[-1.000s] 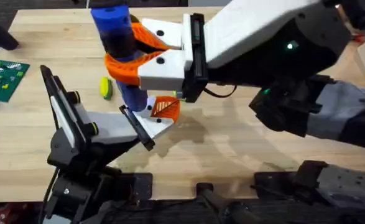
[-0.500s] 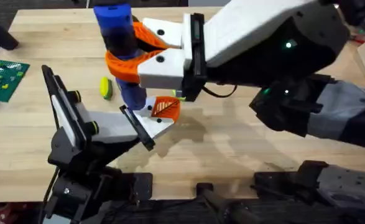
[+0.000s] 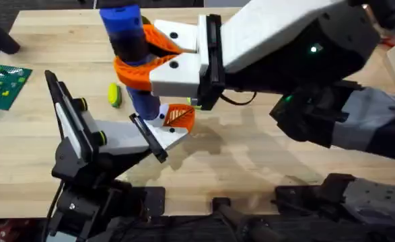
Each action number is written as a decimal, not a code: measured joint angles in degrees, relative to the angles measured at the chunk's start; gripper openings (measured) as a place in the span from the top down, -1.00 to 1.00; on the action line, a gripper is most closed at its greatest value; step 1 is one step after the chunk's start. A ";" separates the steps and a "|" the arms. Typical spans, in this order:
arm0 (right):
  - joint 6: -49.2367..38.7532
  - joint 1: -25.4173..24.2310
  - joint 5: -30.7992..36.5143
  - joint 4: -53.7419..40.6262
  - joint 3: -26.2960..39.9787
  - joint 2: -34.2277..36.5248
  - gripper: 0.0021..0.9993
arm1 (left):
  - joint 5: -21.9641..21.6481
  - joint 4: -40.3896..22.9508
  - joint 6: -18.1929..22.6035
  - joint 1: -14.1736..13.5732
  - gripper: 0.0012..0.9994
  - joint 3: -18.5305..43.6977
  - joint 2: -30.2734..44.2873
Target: Pick up the gripper from the table and insert it into the empty holder that is missing its gripper. Then pick up a screw, insert it into the mounting hole, and use the screwdriver to tighten it. Finally, clean up the table by picking up the vegetable and placing it into the bucket.
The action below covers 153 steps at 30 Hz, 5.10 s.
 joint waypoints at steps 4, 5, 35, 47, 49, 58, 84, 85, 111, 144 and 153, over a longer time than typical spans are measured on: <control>0.55 -0.83 -1.35 0.08 0.00 0.00 0.86 | 0.00 0.00 0.00 0.00 0.99 0.00 0.00; 1.03 -1.34 -2.05 0.11 0.00 0.00 0.86 | -0.02 0.00 0.00 0.00 0.99 0.00 0.00; 7.50 -6.21 -13.49 -0.28 3.39 0.00 0.86 | 0.13 0.02 0.02 0.00 0.99 0.00 -0.07; 4.52 -5.80 -13.73 -0.72 3.39 -0.01 0.86 | 0.13 0.02 0.04 0.00 0.99 0.00 -0.07; 3.86 -5.67 -13.73 -0.70 3.39 -0.02 0.86 | 0.13 0.02 0.02 0.00 0.99 0.00 -0.07; 2.12 -5.46 -13.48 -0.66 3.39 0.00 0.86 | 0.13 0.02 0.02 0.00 0.99 0.00 -0.07; 1.42 -5.03 -13.03 -0.36 3.39 1.28 0.86 | 0.13 0.04 0.02 0.00 0.99 0.00 -0.07; 1.42 -5.03 -13.03 -0.33 3.40 1.28 0.86 | 0.13 0.03 0.02 0.00 0.99 0.00 -0.07; 0.35 -5.03 -13.03 -0.64 3.41 1.28 0.86 | 0.13 0.02 0.02 0.00 0.99 0.00 -0.07; -0.25 -5.03 -12.87 -2.41 3.73 1.29 0.86 | 0.13 0.07 0.04 0.00 0.99 0.00 -0.08; 0.32 -4.90 -13.77 -5.15 8.25 3.30 0.86 | -0.13 0.75 0.33 0.00 0.99 0.17 -0.17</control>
